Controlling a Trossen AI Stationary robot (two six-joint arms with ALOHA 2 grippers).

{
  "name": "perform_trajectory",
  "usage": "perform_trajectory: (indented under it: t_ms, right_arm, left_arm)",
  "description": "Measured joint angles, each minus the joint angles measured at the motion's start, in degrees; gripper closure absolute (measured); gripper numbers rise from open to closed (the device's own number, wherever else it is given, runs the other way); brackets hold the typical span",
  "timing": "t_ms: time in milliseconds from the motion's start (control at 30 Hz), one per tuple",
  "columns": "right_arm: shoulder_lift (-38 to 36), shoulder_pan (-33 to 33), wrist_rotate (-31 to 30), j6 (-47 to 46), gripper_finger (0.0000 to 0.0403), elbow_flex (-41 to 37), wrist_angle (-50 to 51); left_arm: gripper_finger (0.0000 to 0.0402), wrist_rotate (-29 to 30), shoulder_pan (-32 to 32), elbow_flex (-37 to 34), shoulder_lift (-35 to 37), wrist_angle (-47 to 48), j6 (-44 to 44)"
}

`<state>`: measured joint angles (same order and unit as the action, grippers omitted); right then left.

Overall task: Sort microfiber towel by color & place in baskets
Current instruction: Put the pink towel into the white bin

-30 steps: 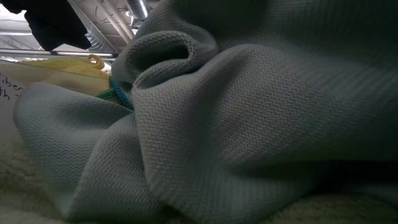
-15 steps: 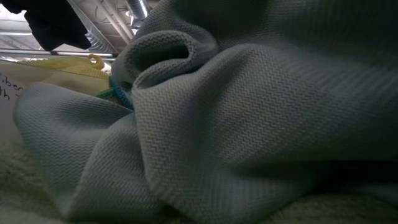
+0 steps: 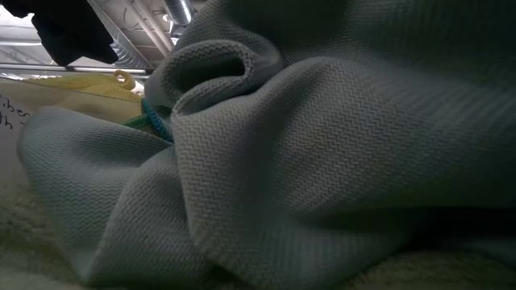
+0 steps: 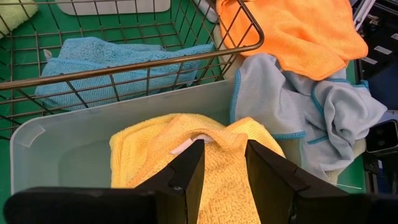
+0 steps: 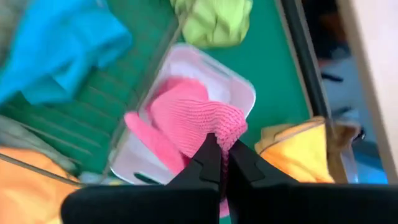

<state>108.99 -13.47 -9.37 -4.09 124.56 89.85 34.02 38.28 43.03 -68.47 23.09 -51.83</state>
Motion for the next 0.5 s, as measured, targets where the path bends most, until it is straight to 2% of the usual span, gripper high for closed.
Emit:
perform_trajectory:
  t_ms: [167,333,500]
  right_arm:
    - [-0.2,0.0,0.8,1.8,0.0402,-11.3,-6.5]
    - [-0.1,0.0,6.2,3.1,0.0402,-22.7,-14.8]
    - [-0.1,0.0,10.8,3.1,0.0402,-30.6,-22.0]
  left_arm:
    - [0.0289,0.0,0.0,0.0,0.0,0.0,0.0]
    - [0.0289,0.0,0.0,0.0,0.0,0.0,0.0]
    - [0.0289,0.0,0.0,0.0,0.0,0.0,0.0]
